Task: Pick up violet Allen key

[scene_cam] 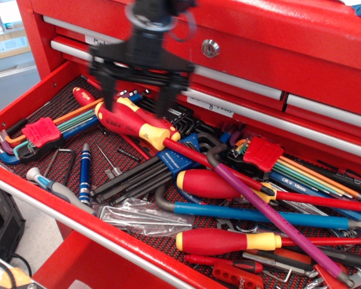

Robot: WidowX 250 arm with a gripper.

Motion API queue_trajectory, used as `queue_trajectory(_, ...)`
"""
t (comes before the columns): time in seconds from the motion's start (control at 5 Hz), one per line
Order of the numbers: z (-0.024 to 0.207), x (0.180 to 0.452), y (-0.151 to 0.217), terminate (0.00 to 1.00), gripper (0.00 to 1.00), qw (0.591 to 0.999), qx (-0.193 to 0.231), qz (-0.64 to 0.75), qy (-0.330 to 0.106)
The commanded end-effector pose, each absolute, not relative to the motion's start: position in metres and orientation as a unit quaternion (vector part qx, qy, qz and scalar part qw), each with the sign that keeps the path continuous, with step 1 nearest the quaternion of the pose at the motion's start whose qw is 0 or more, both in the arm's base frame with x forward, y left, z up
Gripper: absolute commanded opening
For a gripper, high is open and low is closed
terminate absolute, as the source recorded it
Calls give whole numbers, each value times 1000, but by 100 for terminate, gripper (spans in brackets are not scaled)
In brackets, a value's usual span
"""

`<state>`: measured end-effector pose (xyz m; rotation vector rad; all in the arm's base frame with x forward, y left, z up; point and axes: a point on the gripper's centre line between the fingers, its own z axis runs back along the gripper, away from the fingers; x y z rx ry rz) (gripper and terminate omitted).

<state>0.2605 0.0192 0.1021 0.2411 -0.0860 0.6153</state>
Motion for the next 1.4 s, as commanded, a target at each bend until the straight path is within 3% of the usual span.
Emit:
queue_trajectory(0.0, 109, 267, -59, 0, 100, 897, 100, 426, -61)
queue_trajectory(0.4, 74, 269, -86, 0, 100, 892, 58, 440, -87)
queue_trajectory(1.2, 17, 266, -112, 0, 100, 890, -49, 445, -89)
